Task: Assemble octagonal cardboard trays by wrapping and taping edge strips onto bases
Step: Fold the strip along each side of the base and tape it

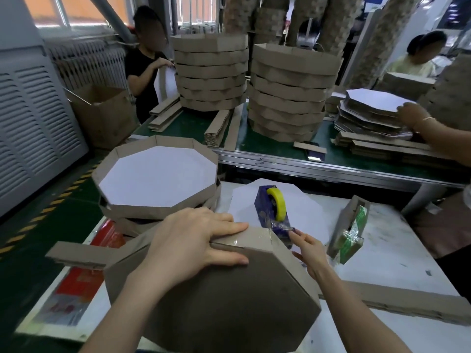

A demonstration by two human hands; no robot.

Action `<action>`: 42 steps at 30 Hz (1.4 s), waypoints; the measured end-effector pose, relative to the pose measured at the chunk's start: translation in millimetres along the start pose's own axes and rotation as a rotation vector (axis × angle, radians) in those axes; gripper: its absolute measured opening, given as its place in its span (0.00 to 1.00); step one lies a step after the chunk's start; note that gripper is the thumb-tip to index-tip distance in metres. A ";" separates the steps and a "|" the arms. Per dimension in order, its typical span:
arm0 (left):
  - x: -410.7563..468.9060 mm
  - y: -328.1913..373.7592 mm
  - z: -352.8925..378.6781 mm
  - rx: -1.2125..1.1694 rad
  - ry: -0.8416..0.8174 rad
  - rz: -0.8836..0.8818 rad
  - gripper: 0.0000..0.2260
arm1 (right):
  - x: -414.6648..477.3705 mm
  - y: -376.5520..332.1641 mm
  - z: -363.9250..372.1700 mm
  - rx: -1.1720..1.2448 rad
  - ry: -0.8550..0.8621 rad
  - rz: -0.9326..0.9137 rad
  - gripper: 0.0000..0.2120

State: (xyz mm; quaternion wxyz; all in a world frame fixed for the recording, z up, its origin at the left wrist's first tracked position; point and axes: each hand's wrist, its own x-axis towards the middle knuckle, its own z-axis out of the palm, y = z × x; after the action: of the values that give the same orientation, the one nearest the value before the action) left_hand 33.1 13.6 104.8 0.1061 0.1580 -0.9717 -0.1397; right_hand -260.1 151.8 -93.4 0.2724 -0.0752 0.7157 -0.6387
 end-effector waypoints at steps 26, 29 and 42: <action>7.4 -4.4 1.4 0.019 0.000 -0.005 0.32 | 14.4 -29.9 12.1 -0.614 0.113 -0.355 0.17; 1.9 -1.6 2.1 0.032 0.018 -0.009 0.35 | 0.5 -71.9 35.1 -0.641 0.072 -0.411 0.17; -35.1 6.4 -2.4 0.019 -0.010 -0.035 0.45 | -153.4 -184.6 56.5 -0.230 -0.670 -0.448 0.11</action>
State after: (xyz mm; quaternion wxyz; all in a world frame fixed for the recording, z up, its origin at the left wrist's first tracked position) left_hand 64.5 30.7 103.4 0.0975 0.1755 -0.9705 -0.1333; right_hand -148.1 140.4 126.0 0.3342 -0.4624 0.6204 -0.5382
